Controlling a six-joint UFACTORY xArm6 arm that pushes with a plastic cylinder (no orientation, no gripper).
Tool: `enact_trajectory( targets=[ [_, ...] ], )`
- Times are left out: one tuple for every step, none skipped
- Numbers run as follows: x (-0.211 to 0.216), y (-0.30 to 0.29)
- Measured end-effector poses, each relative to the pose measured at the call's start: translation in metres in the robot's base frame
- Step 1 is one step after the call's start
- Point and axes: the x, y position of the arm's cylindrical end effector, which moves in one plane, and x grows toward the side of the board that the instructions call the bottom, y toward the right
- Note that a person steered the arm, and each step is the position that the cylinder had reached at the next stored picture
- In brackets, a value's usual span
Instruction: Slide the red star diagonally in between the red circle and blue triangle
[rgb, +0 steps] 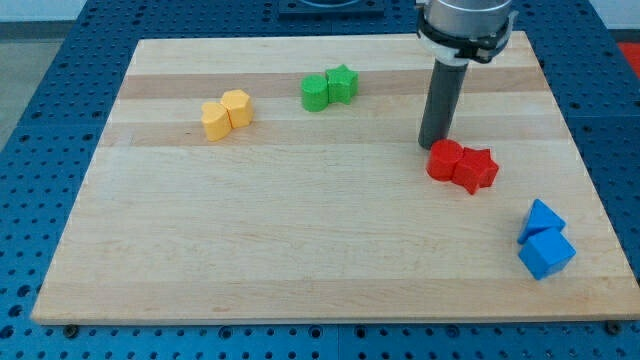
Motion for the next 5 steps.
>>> enact_trajectory(
  targets=[
    [0.010, 0.000],
    [0.019, 0.000],
    [0.021, 0.002],
    [0.021, 0.017],
    [0.022, 0.035]
  ],
)
